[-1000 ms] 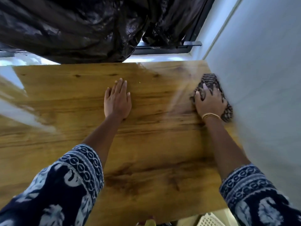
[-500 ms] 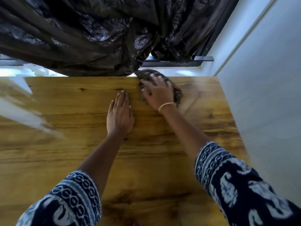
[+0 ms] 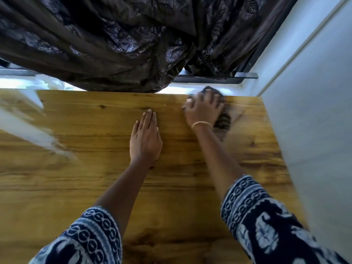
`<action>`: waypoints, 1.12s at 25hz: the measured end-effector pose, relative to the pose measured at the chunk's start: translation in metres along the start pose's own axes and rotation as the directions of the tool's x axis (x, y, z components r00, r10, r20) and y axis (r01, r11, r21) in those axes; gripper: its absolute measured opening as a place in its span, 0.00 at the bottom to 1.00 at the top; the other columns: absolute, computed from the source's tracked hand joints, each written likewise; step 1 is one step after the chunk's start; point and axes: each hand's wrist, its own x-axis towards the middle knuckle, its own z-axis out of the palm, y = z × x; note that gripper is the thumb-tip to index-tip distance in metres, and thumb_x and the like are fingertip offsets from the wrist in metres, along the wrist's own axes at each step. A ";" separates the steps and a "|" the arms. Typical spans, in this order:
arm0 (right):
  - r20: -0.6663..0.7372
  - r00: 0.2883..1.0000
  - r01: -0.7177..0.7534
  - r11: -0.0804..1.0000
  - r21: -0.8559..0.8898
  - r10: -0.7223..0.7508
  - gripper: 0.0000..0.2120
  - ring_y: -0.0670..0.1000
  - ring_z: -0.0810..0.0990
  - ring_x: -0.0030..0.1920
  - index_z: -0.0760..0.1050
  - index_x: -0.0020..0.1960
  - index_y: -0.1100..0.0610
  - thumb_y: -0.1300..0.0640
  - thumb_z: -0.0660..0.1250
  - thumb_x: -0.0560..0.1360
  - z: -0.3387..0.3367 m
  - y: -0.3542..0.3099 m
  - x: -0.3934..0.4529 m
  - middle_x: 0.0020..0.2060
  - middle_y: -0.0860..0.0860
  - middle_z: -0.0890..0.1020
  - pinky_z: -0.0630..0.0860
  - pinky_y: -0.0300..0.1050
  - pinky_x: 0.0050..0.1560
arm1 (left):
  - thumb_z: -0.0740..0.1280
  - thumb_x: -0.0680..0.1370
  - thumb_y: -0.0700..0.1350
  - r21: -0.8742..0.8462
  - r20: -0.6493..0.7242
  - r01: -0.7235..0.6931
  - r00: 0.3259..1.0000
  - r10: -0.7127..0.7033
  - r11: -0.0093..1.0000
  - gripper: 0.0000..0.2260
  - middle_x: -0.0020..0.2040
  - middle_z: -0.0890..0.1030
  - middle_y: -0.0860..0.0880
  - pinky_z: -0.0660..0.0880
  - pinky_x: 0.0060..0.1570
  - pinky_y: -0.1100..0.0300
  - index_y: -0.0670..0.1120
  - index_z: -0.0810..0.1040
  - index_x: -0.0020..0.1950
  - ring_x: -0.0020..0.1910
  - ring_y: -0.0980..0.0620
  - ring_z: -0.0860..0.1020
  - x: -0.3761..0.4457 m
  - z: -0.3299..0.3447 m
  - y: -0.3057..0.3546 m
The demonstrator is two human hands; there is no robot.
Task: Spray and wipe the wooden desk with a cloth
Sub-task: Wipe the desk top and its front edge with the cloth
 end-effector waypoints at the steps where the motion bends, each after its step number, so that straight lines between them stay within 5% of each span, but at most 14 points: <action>1: 0.039 0.984 0.172 0.985 -0.004 -0.172 0.25 0.62 0.59 0.76 0.66 0.74 0.45 0.41 0.49 0.79 0.008 -0.022 -0.014 0.77 0.55 0.63 0.52 0.66 0.74 | 0.50 0.83 0.46 0.000 0.002 0.001 1.000 -0.001 1.000 0.24 0.80 0.55 0.47 0.51 0.77 0.52 0.44 0.54 0.80 0.79 0.50 0.53 0.000 0.000 -0.001; 4: 0.164 0.825 0.546 0.838 0.013 -0.541 0.24 0.59 0.60 0.77 0.65 0.74 0.38 0.37 0.50 0.79 0.005 -0.028 -0.009 0.77 0.51 0.64 0.56 0.63 0.74 | 0.52 0.83 0.46 -0.045 0.032 -0.013 0.999 0.014 0.999 0.24 0.80 0.56 0.47 0.50 0.77 0.53 0.43 0.56 0.79 0.79 0.50 0.54 0.001 -0.003 -0.002; 6: 0.124 0.797 0.597 0.802 -0.019 -0.591 0.25 0.56 0.64 0.75 0.67 0.72 0.38 0.34 0.50 0.78 -0.002 0.015 0.015 0.75 0.50 0.67 0.62 0.61 0.72 | 0.55 0.83 0.49 -0.085 0.068 -0.043 0.996 0.049 0.995 0.24 0.80 0.57 0.48 0.51 0.77 0.54 0.45 0.57 0.79 0.79 0.49 0.55 0.001 -0.009 -0.008; 8: 0.036 0.911 0.413 0.910 -0.036 -0.412 0.27 0.56 0.66 0.73 0.69 0.72 0.41 0.34 0.50 0.77 -0.007 0.070 0.034 0.73 0.50 0.69 0.64 0.62 0.70 | 0.57 0.82 0.53 -0.031 0.070 -0.039 0.997 0.041 0.999 0.27 0.80 0.56 0.49 0.55 0.76 0.51 0.47 0.58 0.79 0.79 0.49 0.56 -0.006 -0.017 -0.031; 10: -0.017 0.997 0.078 0.997 0.012 -0.078 0.26 0.58 0.63 0.74 0.68 0.72 0.44 0.36 0.50 0.78 -0.009 0.105 0.036 0.74 0.52 0.67 0.58 0.64 0.73 | 0.56 0.81 0.57 0.035 0.017 0.023 1.000 -0.023 0.999 0.28 0.80 0.56 0.49 0.55 0.76 0.49 0.49 0.57 0.79 0.79 0.49 0.55 -0.022 -0.025 -0.067; 13: -0.004 0.981 -0.196 0.981 0.004 0.196 0.26 0.61 0.55 0.78 0.64 0.76 0.47 0.40 0.50 0.81 -0.005 0.069 0.026 0.79 0.55 0.59 0.49 0.64 0.76 | 0.53 0.82 0.55 0.002 -0.065 0.116 0.991 -0.116 0.993 0.26 0.79 0.58 0.49 0.54 0.76 0.49 0.49 0.58 0.79 0.79 0.50 0.56 -0.038 -0.031 -0.099; 16: 0.014 0.995 0.097 0.995 0.035 -0.098 0.26 0.60 0.56 0.78 0.65 0.75 0.48 0.41 0.50 0.80 0.008 -0.006 0.002 0.78 0.55 0.59 0.50 0.61 0.76 | 0.53 0.83 0.52 -0.012 -0.076 0.127 0.989 -0.128 0.992 0.25 0.79 0.58 0.49 0.54 0.77 0.49 0.48 0.58 0.79 0.79 0.50 0.55 -0.032 -0.029 -0.096; 20: 0.076 0.829 0.551 0.833 0.052 -0.554 0.25 0.58 0.56 0.78 0.62 0.76 0.43 0.40 0.51 0.81 0.024 -0.082 -0.029 0.79 0.52 0.60 0.53 0.56 0.77 | 0.52 0.83 0.52 -0.003 -0.057 0.099 0.993 -0.099 0.995 0.24 0.80 0.58 0.49 0.53 0.77 0.50 0.48 0.58 0.79 0.79 0.50 0.54 -0.033 -0.031 -0.098; 28: 0.140 0.513 0.828 0.531 0.180 -0.847 0.34 0.52 0.61 0.77 0.51 0.81 0.50 0.48 0.59 0.78 0.024 -0.157 -0.031 0.77 0.52 0.64 0.56 0.49 0.75 | 0.60 0.79 0.40 -0.230 -0.102 -0.009 0.995 -0.015 0.973 0.19 0.72 0.72 0.50 0.59 0.75 0.55 0.47 0.75 0.70 0.74 0.54 0.66 -0.043 -0.039 -0.098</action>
